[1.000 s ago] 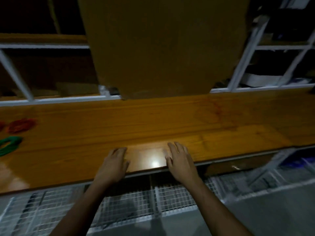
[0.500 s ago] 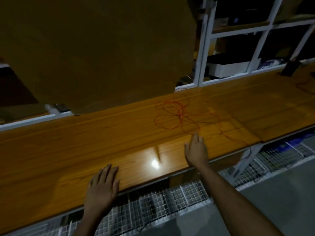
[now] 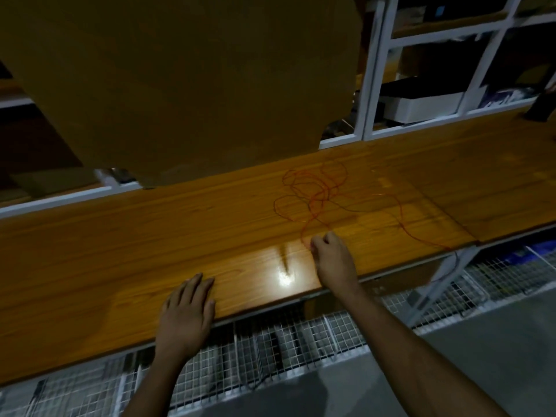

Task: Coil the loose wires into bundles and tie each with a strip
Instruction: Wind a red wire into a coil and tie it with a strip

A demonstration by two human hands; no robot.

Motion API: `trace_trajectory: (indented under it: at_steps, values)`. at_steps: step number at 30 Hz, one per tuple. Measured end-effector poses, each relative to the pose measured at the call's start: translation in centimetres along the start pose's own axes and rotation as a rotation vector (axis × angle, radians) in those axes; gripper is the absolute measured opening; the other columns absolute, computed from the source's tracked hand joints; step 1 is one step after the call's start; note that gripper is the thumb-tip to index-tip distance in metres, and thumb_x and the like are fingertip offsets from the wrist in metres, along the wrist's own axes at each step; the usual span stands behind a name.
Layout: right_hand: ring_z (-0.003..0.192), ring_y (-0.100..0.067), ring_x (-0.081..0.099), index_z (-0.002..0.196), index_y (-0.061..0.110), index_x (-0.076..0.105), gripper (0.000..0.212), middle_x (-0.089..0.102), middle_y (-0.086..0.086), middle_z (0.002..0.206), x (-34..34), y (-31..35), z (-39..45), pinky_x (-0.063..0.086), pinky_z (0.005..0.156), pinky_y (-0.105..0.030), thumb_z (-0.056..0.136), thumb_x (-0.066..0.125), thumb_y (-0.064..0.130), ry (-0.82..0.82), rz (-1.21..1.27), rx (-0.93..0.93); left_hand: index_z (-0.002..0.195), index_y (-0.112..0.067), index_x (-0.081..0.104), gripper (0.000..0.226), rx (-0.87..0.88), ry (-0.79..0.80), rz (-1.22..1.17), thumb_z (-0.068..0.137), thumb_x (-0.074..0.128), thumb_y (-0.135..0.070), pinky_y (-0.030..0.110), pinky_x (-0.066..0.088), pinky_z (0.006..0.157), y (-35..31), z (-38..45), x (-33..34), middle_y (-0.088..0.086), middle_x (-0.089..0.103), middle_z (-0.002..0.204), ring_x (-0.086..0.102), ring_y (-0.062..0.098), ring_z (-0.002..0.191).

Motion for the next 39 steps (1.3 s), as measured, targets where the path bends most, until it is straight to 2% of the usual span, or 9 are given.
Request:
trace_trajectory:
  at_steps: [7,13,17,21,24,28,31,35,39]
  values:
    - [0.11,-0.029,0.051,0.126,0.012,0.057,0.042,0.056,-0.013,0.118,2.3,8.1,-3.4,0.041,0.074,-0.034,0.084,0.065,0.006,0.142,-0.021,-0.406,0.153,-0.035,0.032,0.064,0.004,-0.008,-0.019,0.098,0.01,-0.06,0.045,0.034,0.107,-0.3,-0.2,-0.3,-0.003,0.033,0.16,0.03,0.025,0.144]
    - [0.089,-0.026,0.052,0.101,0.014,0.06,0.039,0.055,-0.007,0.096,5.0,13.8,-5.6,0.044,0.062,-0.034,0.067,0.077,0.002,0.123,-0.007,-0.662,0.153,-0.042,0.027,0.058,0.008,0.016,-0.01,0.098,0.017,-0.058,0.048,0.036,0.103,-0.4,-0.2,-0.7,0.001,0.038,0.157,0.038,0.029,0.14]
    - [0.085,-0.023,0.043,0.102,0.016,0.054,0.038,0.048,-0.005,0.096,5.4,14.3,-5.9,0.038,0.065,-0.033,0.071,0.07,0.004,0.065,0.142,-0.747,0.146,-0.055,0.031,0.052,0.016,0.043,0.031,0.096,0.017,-0.057,0.048,0.037,0.103,-0.2,-0.1,-1.0,0.004,0.04,0.155,0.039,0.032,0.139]
    - [0.1,-0.02,0.051,0.127,0.013,0.058,0.038,0.053,-0.007,0.116,4.9,12.8,-5.4,0.046,0.078,-0.028,0.09,0.06,0.006,0.139,0.284,-0.537,0.145,-0.057,0.027,0.054,0.005,0.059,0.017,0.094,0.009,-0.058,0.046,0.026,0.111,-0.4,0.0,-0.9,-0.002,0.026,0.162,0.023,0.026,0.147]
    - [0.094,-0.012,0.054,0.138,0.015,0.05,0.051,0.048,-0.008,0.126,2.9,10.2,-4.4,0.04,0.066,-0.012,0.09,0.068,0.015,-0.055,0.199,-0.223,0.147,-0.054,0.028,0.053,0.014,0.018,0.027,0.095,0.013,-0.055,0.046,0.028,0.11,-0.2,0.1,-0.6,-0.003,0.028,0.161,0.024,0.026,0.146]
    - [0.096,-0.026,0.05,0.144,0.009,0.035,0.066,0.042,-0.021,0.127,-0.7,4.5,-2.7,0.04,0.066,-0.026,0.089,0.066,0.027,-0.289,-0.015,0.196,0.152,-0.04,0.028,0.059,0.027,-0.044,-0.002,0.096,0.017,-0.054,0.046,0.031,0.11,-0.1,0.1,-0.5,-0.001,0.034,0.159,0.032,0.026,0.144]
    - [0.109,-0.039,0.049,0.146,0.0,0.029,0.073,0.038,-0.029,0.134,-2.0,0.3,-1.3,0.044,0.077,-0.036,0.091,0.063,0.033,-0.068,-0.086,0.397,0.151,-0.032,0.033,0.057,0.04,-0.112,-0.194,0.097,0.044,-0.046,0.043,0.035,0.106,0.0,0.1,-0.6,-0.001,0.045,0.15,0.04,0.023,0.135]
    - [0.091,-0.034,0.058,0.112,0.001,0.059,0.023,0.06,-0.022,0.111,-1.9,0.1,0.2,0.041,0.07,-0.033,0.097,0.056,0.018,0.137,-0.14,0.286,0.143,-0.014,0.045,0.059,-0.046,-0.217,-0.541,0.089,0.068,-0.026,0.041,0.042,0.101,0.2,0.4,-1.0,0.004,0.054,0.134,0.04,0.015,0.12]
    - [0.074,-0.02,0.069,0.089,0.011,0.071,0.008,0.072,-0.007,0.078,-2.1,5.1,0.3,0.044,0.058,-0.022,0.088,0.072,0.019,0.304,0.162,0.133,0.134,-0.015,0.052,0.043,0.059,-0.242,-0.672,0.094,0.062,-0.028,0.037,0.045,0.099,-2.7,-0.3,-1.6,0.002,0.055,0.125,0.044,0.011,0.114]
Point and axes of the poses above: each hand's wrist, its own z-axis towards the middle knuckle, its own x-axis out of the palm, y = z × x, the point moved 1 cm from there along z, towards the middle knuckle
